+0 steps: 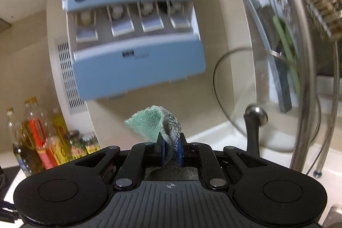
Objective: Collect trash
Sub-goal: 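Grasp the green towel with the right tool and lift it, then grasp the clear bubble wrap with the left tool while the right tool holds the towel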
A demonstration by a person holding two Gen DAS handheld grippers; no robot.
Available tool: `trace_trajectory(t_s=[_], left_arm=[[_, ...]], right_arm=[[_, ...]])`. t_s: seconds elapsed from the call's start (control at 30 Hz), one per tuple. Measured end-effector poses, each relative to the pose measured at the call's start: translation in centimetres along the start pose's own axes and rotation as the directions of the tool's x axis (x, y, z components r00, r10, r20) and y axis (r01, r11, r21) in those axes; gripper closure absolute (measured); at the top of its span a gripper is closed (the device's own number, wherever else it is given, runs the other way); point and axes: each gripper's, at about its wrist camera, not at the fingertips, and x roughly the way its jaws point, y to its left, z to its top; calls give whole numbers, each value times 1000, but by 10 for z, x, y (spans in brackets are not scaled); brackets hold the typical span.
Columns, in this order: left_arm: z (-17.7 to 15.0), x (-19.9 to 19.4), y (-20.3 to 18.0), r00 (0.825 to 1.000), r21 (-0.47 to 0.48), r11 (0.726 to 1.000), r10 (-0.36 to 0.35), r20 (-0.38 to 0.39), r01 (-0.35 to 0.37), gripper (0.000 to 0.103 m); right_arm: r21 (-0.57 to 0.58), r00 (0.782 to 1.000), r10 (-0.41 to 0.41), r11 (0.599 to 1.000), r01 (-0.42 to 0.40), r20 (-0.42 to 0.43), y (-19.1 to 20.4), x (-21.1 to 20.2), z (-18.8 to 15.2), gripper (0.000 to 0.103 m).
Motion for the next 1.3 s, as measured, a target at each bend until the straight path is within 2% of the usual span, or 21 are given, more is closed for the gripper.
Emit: trace_trajectory(t_s=[0.07,0.17,0.4,0.7,0.8,0.87,0.9,0.97,1.0,1.3], left_arm=[[1,4,-2,1000,9,1000,-13,2,13,41],[1,11,-6,1000,24,999,-30,0,30,38],[4,41,-10,999,50,998,-48,-21,49,38],[9,75,-16,998,70,997,-32,-50,36,38],[9,82,-17,998,84,996,-29,-60,34,44],[8,84,-17,998,89,995,-31,-62,37,58],[8,84,-17,997,87,995,-38,-60,43,61],[9,83,-16,997,80,995,-54,-57,58,84],[9,81,-16,997,79,995,-56,-56,60,87],[11,42,-10,999,61,997,-40,6,39,91]], right_arm=[[-3,1000,1,1000,-1,31,4,-10,8,92],[-13,997,-1,1000,2,73,11,-24,18,92],[-34,990,-1,999,6,144,25,-54,39,92],[-34,979,-8,999,15,205,37,-86,58,92],[-27,977,-14,999,21,213,38,-93,60,92],[-22,976,-20,999,25,216,39,-99,59,92],[-19,977,-20,1000,25,212,39,-101,58,92],[-10,978,-23,1000,26,208,38,-103,57,92],[-5,978,-23,1000,24,205,37,-104,57,92],[12,982,3,1000,-5,187,36,-112,49,92]])
